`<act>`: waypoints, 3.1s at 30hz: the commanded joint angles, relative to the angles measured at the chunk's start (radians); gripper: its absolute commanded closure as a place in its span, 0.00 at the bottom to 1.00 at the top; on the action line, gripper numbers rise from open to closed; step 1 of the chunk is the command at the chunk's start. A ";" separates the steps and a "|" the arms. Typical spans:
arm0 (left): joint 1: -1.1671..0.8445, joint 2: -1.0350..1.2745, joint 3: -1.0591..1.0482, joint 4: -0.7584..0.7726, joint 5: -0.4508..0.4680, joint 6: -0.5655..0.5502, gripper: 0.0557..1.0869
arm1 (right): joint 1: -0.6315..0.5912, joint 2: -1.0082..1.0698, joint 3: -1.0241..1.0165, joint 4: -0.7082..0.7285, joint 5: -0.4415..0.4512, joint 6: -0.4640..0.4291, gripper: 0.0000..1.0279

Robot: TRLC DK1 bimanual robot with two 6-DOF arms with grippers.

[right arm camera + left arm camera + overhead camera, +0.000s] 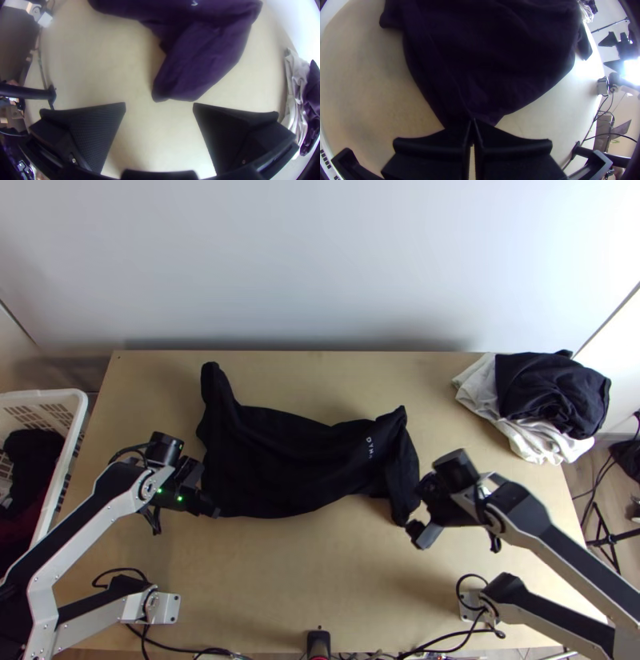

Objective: Fold the t-shirt

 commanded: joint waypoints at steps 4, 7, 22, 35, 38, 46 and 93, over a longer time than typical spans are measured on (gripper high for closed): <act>0.006 0.000 0.023 -0.007 -0.001 -0.003 0.97 | 0.069 0.099 -0.066 0.100 -0.001 -0.030 0.10; 0.006 0.000 0.024 -0.008 -0.001 -0.003 0.97 | 0.070 0.151 -0.077 0.151 0.013 -0.031 0.10; 0.015 0.004 0.058 -0.030 -0.001 0.000 0.97 | 0.012 0.244 -0.063 0.260 0.077 -0.028 0.89; 0.069 -0.063 0.306 -0.176 0.000 0.000 0.97 | -0.142 0.129 0.279 0.053 0.065 -0.071 0.97; 0.103 -0.069 0.408 -0.195 0.000 -0.001 0.97 | -0.180 0.132 0.387 0.005 0.056 -0.083 0.97; 0.201 -0.057 0.691 -0.200 0.000 -0.010 0.97 | -0.243 0.146 0.628 -0.084 0.050 -0.099 0.97; 0.301 -0.333 1.245 0.102 -0.020 -0.095 0.97 | -0.358 -0.299 1.102 0.182 0.088 -0.140 0.97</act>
